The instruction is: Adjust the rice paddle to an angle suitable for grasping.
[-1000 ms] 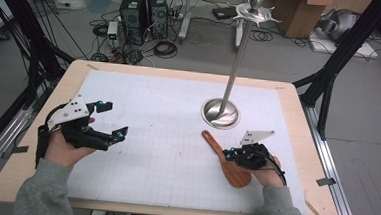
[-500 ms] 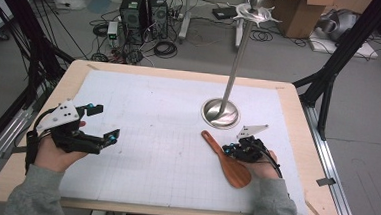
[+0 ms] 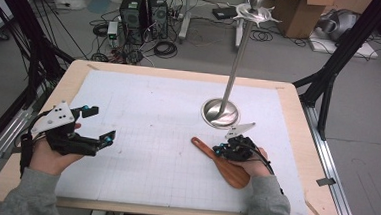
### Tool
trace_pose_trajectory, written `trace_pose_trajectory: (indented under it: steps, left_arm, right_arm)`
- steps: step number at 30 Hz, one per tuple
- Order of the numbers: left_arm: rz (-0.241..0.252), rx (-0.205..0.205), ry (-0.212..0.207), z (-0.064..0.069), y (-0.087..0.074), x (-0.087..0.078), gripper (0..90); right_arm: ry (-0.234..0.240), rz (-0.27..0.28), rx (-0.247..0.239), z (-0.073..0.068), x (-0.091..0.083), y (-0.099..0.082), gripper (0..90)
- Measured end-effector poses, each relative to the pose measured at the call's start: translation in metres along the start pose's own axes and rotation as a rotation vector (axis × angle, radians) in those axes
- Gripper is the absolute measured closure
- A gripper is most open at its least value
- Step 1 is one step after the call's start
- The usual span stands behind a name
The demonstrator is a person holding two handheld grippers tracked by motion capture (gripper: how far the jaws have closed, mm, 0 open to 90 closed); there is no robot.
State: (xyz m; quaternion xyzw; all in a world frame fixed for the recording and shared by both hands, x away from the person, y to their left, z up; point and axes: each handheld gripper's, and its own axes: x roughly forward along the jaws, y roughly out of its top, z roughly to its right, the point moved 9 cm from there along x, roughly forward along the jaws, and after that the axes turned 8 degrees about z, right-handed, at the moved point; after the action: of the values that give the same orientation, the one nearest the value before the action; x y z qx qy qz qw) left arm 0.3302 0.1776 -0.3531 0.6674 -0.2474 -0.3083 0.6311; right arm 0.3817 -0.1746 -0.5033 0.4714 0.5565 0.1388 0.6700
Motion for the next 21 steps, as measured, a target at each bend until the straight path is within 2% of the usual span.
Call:
trace_pose_trajectory:
  steps: [7,12,21]
  left_arm:
    - [0.007,-0.002,0.005,-0.001,0.001,-0.004,5.6]
    - [0.01,-0.006,0.007,-0.001,0.002,-0.005,5.6]
    - [0.017,-0.011,-0.007,0.001,0.003,-0.004,5.6]
  right_arm:
    - [0.013,-0.007,-0.012,-0.004,0.003,0.002,89.5]
    - [0.045,-0.012,-0.031,-0.014,0.01,0.007,89.5]
    - [0.036,-0.028,-0.033,-0.017,0.011,0.008,89.5]
